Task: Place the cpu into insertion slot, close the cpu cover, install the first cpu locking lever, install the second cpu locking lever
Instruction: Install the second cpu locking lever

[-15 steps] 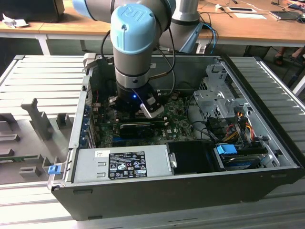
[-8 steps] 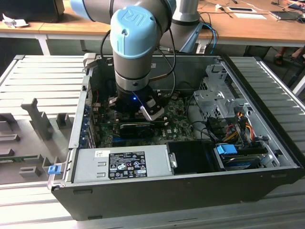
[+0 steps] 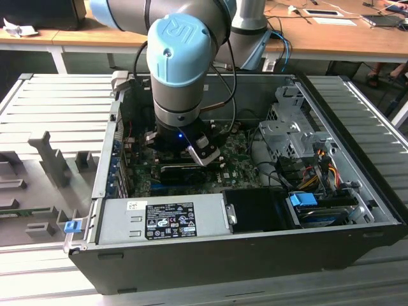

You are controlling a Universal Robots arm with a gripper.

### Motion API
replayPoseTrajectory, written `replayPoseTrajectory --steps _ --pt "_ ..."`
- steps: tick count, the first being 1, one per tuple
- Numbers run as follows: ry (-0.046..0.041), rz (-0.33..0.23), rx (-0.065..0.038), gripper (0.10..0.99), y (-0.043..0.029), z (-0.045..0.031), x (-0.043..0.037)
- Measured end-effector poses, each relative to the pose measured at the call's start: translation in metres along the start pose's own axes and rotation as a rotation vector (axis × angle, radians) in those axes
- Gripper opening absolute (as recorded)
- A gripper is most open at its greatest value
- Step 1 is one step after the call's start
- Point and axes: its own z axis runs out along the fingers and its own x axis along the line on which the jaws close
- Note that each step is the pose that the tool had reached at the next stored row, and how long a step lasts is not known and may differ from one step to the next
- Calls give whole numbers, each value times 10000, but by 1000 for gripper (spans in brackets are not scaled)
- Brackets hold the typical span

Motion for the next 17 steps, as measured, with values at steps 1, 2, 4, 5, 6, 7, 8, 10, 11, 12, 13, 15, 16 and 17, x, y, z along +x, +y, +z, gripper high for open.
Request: replayPoseTrajectory --steps 1,2,4,5,6,7,8,10,11,12,13,15,16,17 --pt "-1 0 -10 106 0 1 0" --pt "-2 -1 -26 106 -1 2 0" --pt "-7 -1 -81 106 -10 27 1" --pt "-12 -1 -117 106 -15 45 1" --pt "-12 -1 -129 106 -19 56 2" --pt "-13 0 -147 106 -22 59 2" --pt "-19 -1 -198 106 -24 66 4" --pt "-26 -1 -261 106 -28 81 4" --pt "-34 -2 -335 106 -32 93 8" --pt "-38 -1 -367 106 -34 106 39" --pt "-39 -1 -370 106 -35 110 42" --pt "-39 0 -386 106 -37 119 49" --pt "-39 0 -392 106 -39 124 52" --pt "-41 -2 -420 106 -40 129 55"
